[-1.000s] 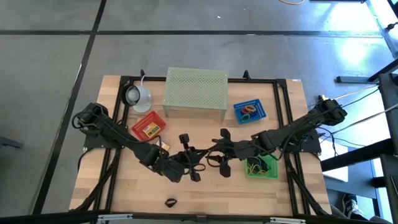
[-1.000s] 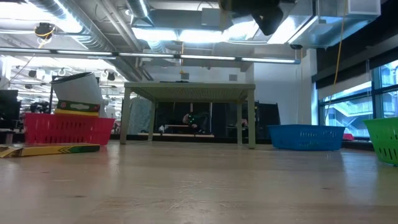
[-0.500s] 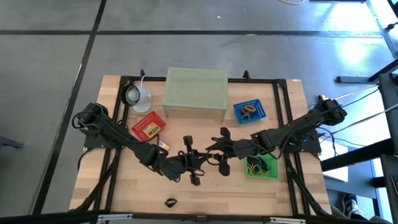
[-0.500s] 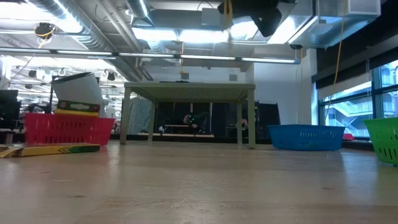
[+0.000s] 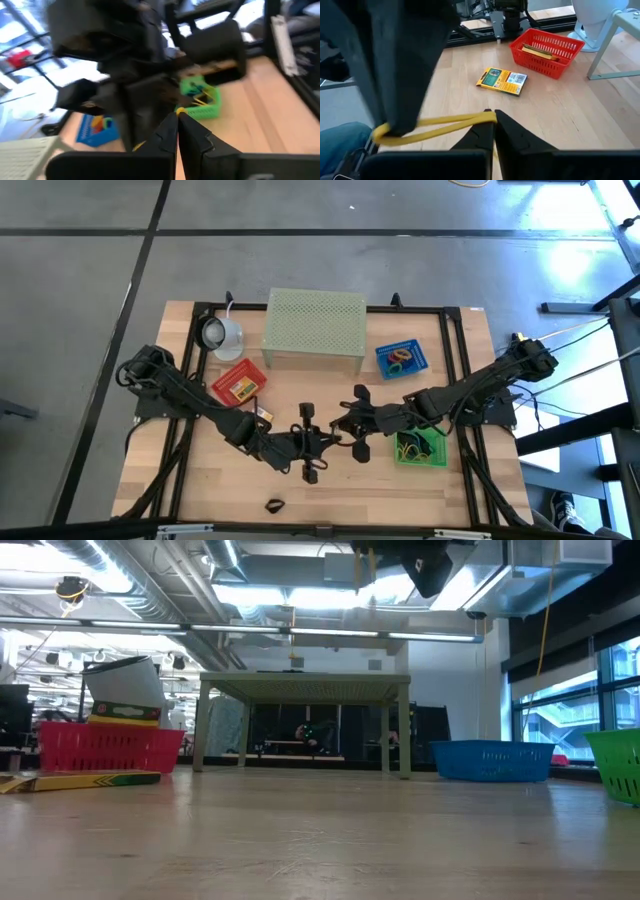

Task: Pick & Place Office Desk Supplies
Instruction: Put the yellow rubber band into the green bin

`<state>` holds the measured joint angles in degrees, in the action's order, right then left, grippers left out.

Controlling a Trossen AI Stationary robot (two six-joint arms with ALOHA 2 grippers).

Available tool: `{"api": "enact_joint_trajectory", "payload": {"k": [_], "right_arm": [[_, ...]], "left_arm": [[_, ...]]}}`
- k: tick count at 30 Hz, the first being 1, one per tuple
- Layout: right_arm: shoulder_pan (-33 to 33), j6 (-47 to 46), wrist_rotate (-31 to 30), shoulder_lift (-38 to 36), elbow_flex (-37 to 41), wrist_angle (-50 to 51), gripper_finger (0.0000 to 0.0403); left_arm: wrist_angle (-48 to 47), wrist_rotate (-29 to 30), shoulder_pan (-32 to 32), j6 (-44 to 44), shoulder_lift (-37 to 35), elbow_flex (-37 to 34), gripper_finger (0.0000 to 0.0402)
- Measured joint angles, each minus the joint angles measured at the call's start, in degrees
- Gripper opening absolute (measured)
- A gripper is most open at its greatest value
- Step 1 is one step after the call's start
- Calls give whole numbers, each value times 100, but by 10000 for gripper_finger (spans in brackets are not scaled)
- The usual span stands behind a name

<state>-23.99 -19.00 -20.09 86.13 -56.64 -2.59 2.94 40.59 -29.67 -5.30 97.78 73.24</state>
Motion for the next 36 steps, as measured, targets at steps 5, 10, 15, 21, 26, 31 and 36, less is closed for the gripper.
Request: {"api": "enact_joint_trajectory", "payload": {"k": [5, 10, 15, 21, 26, 31, 36], "right_arm": [[0, 2, -62, 0, 0, 0, 4], [1, 2, -242, 0, 2, 65, 3], [0, -33, -598, -23, 2, 360, 2], [-67, -528, -799, -269, 7, 1060, 1], [-348, -1322, -539, -631, 4, 2063, 1], [-869, -2248, -447, -963, 4, 3000, 0], [-1467, -3094, -449, -1278, 4, 3651, 0]], "left_arm": [[-159, -476, -4, 7, 0, -1, 7], [-529, -539, -88, 261, 0, -1, 32], [-1079, -597, -171, 523, 0, -1, 74], [-1306, -522, -181, 623, 0, -1, 109], [-1329, -517, -179, 683, 0, -1, 115], [-1348, -513, -179, 756, 0, -1, 114], [-1348, -510, -179, 776, 0, -1, 116]]}}
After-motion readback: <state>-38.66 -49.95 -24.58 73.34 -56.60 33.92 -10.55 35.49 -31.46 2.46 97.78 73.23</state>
